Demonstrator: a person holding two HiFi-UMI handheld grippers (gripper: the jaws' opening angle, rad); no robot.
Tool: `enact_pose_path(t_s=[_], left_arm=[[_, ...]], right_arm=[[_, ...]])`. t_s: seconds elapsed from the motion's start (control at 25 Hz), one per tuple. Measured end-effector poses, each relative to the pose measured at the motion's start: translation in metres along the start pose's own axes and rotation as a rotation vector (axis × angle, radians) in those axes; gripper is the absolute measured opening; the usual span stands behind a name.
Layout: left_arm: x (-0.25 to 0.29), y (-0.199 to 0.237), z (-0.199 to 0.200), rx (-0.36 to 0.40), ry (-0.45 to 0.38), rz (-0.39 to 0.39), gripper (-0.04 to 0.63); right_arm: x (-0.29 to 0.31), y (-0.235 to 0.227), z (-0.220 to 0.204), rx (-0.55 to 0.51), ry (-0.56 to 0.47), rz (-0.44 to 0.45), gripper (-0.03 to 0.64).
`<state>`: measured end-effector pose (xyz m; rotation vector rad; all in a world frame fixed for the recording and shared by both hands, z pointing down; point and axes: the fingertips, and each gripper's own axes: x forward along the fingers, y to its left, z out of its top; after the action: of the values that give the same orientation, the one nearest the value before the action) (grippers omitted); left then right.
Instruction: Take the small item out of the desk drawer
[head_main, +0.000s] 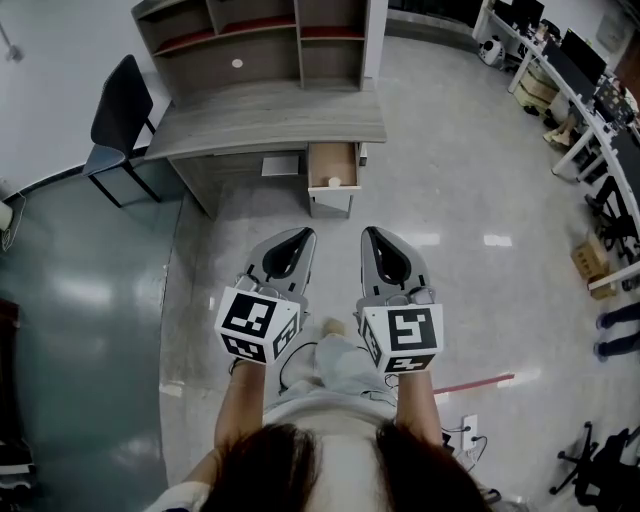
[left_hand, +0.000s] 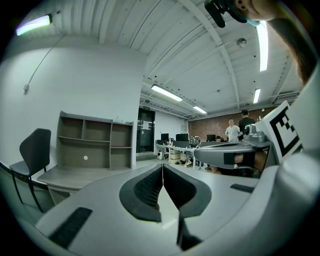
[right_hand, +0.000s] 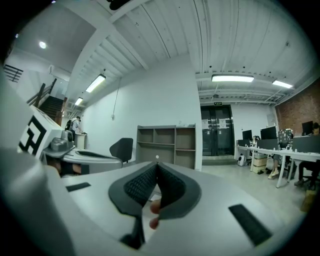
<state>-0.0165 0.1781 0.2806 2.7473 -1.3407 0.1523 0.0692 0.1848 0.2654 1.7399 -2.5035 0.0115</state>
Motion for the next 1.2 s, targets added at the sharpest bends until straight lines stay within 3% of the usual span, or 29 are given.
enact_pose_path(t_s=[0.8, 1.2], left_arm=[[0.121, 0.050, 0.021, 0.011, -0.003, 0.024, 0.018], [0.141, 0.068, 0.014, 0.000, 0.019, 0.076, 0.018]], right_arm=[[0.101, -0.070, 0.004, -0.026, -0.001, 0.034, 0.028], [0.132, -0.090, -0.003, -0.018, 0.003, 0.066, 0.028]])
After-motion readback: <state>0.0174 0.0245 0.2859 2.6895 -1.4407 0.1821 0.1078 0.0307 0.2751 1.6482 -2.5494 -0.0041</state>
